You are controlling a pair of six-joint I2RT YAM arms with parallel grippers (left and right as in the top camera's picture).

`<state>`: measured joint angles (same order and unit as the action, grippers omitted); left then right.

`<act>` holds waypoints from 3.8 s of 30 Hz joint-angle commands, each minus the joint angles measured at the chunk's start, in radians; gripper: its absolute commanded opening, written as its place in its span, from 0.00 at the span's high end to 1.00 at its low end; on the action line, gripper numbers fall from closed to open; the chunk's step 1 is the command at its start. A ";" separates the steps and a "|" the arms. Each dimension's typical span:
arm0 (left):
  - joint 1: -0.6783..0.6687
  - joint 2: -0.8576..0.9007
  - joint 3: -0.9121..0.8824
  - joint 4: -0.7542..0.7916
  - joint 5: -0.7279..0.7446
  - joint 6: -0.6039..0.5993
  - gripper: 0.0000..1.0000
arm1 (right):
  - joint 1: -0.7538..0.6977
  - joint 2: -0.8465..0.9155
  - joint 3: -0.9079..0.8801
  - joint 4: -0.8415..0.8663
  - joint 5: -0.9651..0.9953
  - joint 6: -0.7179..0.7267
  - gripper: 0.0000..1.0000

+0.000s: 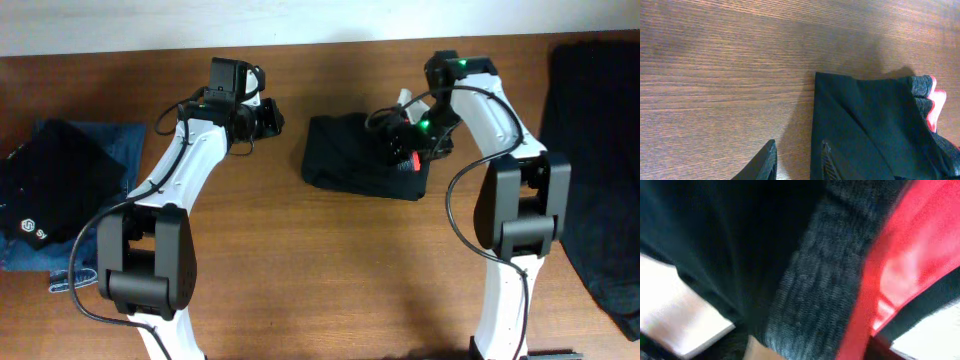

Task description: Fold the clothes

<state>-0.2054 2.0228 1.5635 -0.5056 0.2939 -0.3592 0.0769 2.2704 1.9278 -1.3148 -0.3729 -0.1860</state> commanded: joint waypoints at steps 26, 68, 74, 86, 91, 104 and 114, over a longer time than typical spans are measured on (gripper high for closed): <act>-0.001 0.004 0.008 -0.008 -0.028 0.020 0.71 | 0.081 -0.113 0.079 -0.370 -0.030 -0.045 0.68; -0.067 0.031 0.007 -0.029 0.023 0.122 0.59 | 0.070 -0.205 -0.120 -0.091 0.224 -0.173 0.96; -0.067 0.031 0.007 -0.027 0.023 0.122 0.59 | 0.092 -0.311 -0.037 -0.169 0.196 -0.173 0.96; -0.067 0.031 0.007 -0.027 0.023 0.122 0.59 | 0.244 -0.338 -0.044 -0.289 0.185 -0.173 0.80; -0.067 0.031 0.007 -0.028 0.024 0.122 0.59 | 0.258 -0.338 -0.072 -0.303 0.228 -0.173 0.56; -0.067 0.031 0.007 -0.030 0.023 0.122 0.59 | 0.250 -0.333 -0.082 -0.192 0.228 -0.173 0.66; -0.067 0.031 0.007 -0.039 0.023 0.122 0.55 | 0.156 -0.331 -0.288 0.078 0.227 0.100 0.46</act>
<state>-0.2783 2.0403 1.5635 -0.5396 0.3069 -0.2520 0.2871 1.9331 1.6974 -1.2667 -0.1539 -0.2413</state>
